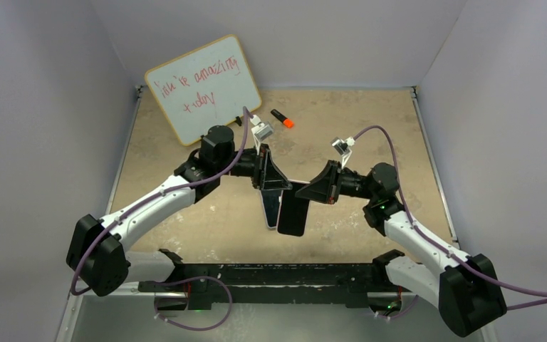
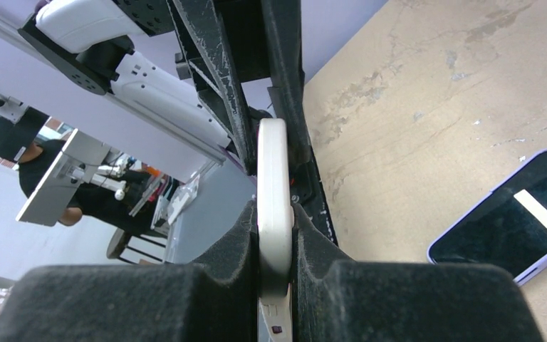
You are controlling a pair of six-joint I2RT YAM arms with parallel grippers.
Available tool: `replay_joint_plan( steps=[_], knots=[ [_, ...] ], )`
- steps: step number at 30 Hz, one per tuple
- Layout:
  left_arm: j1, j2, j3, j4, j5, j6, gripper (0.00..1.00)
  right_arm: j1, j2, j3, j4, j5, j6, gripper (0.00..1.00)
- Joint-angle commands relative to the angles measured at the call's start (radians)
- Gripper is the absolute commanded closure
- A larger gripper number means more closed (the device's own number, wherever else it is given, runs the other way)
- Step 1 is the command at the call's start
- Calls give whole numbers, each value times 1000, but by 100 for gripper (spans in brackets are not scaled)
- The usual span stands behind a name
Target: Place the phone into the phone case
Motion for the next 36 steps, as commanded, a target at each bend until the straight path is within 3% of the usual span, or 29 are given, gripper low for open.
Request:
replay_joint_plan(
  steps=[1, 2, 6, 10, 16, 18, 21, 25, 30, 36],
  knots=[
    [3, -17, 9, -3, -1, 55, 94, 5, -3, 20, 66, 29, 24, 100],
    [4, -21, 16, -31, -23, 76, 100, 5, 0, 21, 54, 32, 19, 100],
    [3, -46, 35, -139, -147, 155, 100, 4, 7, 25, -42, 65, -24, 100],
    [3, -39, 41, -165, -185, 150, 100, 5, 20, 24, -78, 75, -45, 100],
    [3, -74, 50, -218, -256, 145, 57, 5, 38, 23, -148, 129, -88, 100],
    [3, -110, 63, -281, -339, 183, 46, 4, 55, 54, -240, 157, -141, 100],
    [3, -160, 84, -380, -472, 238, 20, 2, 115, 143, -415, 243, -202, 100],
    [3, -232, 66, -437, -625, 289, 11, -6, 250, 327, -652, 315, -347, 100],
    [3, -302, 5, -439, -825, 326, 7, -92, 486, 570, -873, 299, -517, 100],
    [3, -311, -25, -446, -860, 354, 6, -190, 787, 847, -1045, 303, -635, 100]
  ],
)
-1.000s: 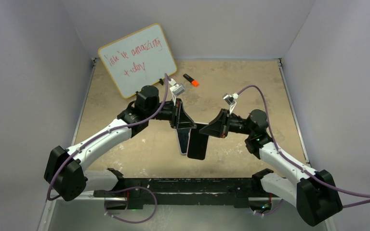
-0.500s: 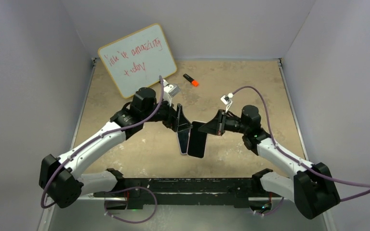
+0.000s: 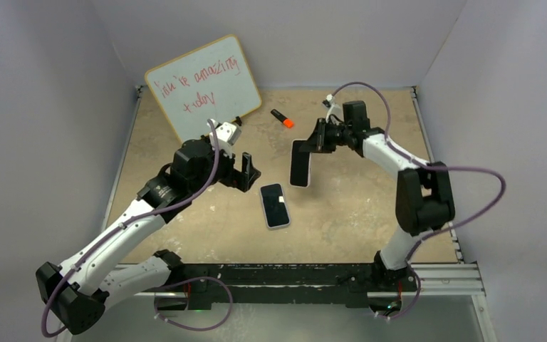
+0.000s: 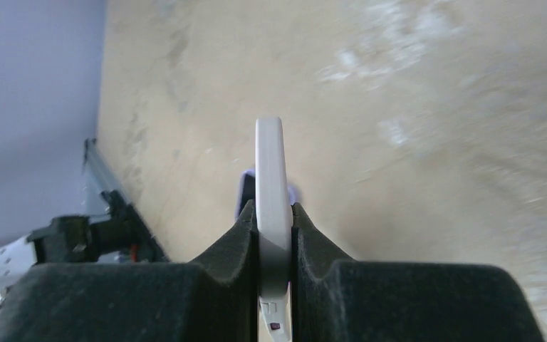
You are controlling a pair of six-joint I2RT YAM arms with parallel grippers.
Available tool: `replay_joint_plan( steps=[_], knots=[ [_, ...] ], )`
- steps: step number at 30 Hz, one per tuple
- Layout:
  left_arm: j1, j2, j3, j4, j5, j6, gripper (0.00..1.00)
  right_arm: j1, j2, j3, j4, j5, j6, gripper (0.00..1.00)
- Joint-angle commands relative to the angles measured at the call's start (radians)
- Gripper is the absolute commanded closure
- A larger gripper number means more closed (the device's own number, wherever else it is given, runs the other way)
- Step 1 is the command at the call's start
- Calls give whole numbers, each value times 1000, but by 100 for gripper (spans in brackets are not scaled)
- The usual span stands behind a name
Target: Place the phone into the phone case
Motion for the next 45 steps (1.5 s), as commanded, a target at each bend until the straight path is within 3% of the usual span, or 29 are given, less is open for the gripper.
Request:
replay_joint_plan(
  steps=[1, 4, 10, 14, 18, 27, 29, 33, 35, 38, 42, 45],
  knots=[
    [4, 6, -14, -17, -76, 35, 6, -56, 166, 188, -188, 3, -124, 100],
    [5, 22, -34, 15, -51, -55, 1, -67, 218, 236, -181, -67, -110, 100],
    [17, 133, -35, 143, 168, -250, 0, -62, 143, 209, -33, -252, -14, 100],
    [98, 193, -27, 219, 262, -330, 8, -57, 37, 114, 139, -341, 120, 100],
    [197, 272, -82, 500, 512, -487, 14, -23, -38, 47, 310, -417, 261, 100],
    [209, 419, -49, 745, 671, -538, 19, 48, -73, 7, 605, -477, 501, 100],
    [209, 432, -54, 772, 685, -541, 26, 52, -63, 5, 660, -483, 542, 100],
    [209, 458, -71, 838, 728, -576, 59, 54, -35, -23, 772, -476, 633, 99],
    [209, 463, -83, 876, 742, -599, 76, 55, -30, -47, 790, -459, 650, 92],
    [209, 455, -90, 880, 740, -606, 99, 56, -41, -89, 789, -441, 644, 67],
    [213, 425, -97, 883, 704, -615, 100, 57, -84, -186, 726, -429, 574, 39],
    [227, 392, -113, 893, 646, -641, 100, 63, -129, -274, 655, -410, 496, 36]
  ],
)
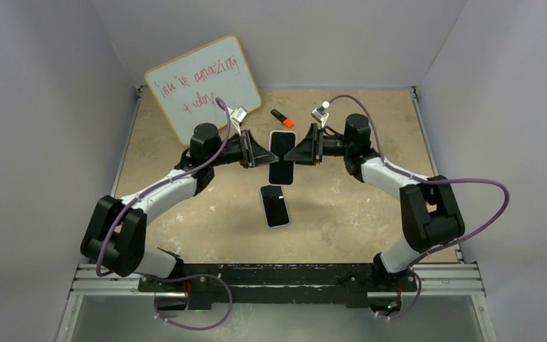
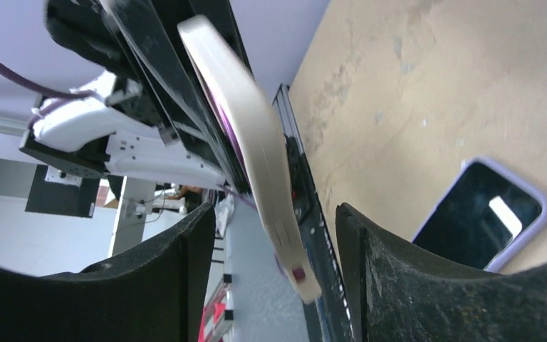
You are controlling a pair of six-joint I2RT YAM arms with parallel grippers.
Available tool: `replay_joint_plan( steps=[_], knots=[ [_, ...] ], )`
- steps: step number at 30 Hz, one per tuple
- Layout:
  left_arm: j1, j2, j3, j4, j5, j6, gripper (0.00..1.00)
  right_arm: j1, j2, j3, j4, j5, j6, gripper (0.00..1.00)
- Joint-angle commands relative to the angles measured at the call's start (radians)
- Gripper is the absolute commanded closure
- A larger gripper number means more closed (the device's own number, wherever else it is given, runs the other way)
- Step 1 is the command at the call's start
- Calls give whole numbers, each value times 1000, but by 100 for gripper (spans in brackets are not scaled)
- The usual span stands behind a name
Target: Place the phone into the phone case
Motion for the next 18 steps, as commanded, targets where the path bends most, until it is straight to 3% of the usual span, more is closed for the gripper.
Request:
replay_joint_plan(
  steps=[1, 5, 12, 14, 16, 17, 18],
  knots=[
    [22, -75, -15, 114, -76, -50, 100, 13, -96, -108, -55, 15, -93, 35],
    [26, -94, -41, 160, -111, -81, 100, 32, -129, -176, -32, 24, -94, 37],
    [26, -95, -90, 224, -139, -122, 100, 64, -116, -189, 83, 30, -4, 54],
    [27, -104, -101, 215, -154, -114, 100, 64, -119, -198, 93, 37, 11, 69],
    [27, -122, -101, 160, -190, -68, 100, 64, -125, -205, 68, 56, 11, 93],
    [27, -133, -95, 112, -216, -33, 100, 65, -129, -206, 47, 67, 12, 100],
    [26, -144, -88, 57, -245, 4, 100, 64, -132, -209, 29, 84, 16, 100]
  ],
)
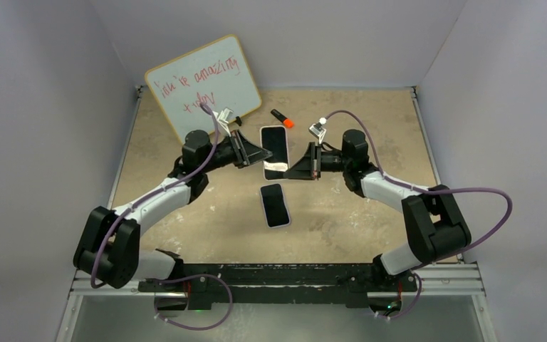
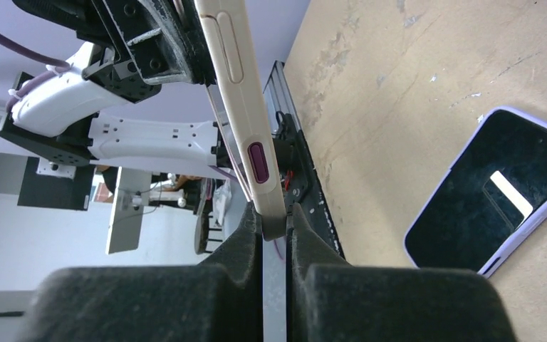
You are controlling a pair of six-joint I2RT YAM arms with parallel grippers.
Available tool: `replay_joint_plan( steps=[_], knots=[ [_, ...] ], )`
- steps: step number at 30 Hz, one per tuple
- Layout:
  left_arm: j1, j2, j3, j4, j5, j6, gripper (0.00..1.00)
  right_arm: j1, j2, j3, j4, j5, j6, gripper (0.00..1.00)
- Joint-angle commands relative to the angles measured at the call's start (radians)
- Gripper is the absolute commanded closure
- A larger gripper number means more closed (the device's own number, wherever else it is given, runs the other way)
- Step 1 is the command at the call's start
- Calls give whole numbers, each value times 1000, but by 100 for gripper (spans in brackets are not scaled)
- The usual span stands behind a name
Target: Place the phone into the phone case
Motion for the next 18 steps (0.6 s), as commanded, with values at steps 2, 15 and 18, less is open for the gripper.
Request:
replay_joint_plan(
  steps=[2, 15, 18],
  knots=[
    [2, -78, 13, -101, -139, 148, 100, 8, -34, -8, -5, 71, 49, 100],
    [20, -120, 37, -296, -151, 162, 100, 8, -128, 38, -338, 222, -152, 41],
    [31, -137, 36, -372, -169, 182, 100, 8, -169, 45, -419, 281, -215, 11]
  ],
)
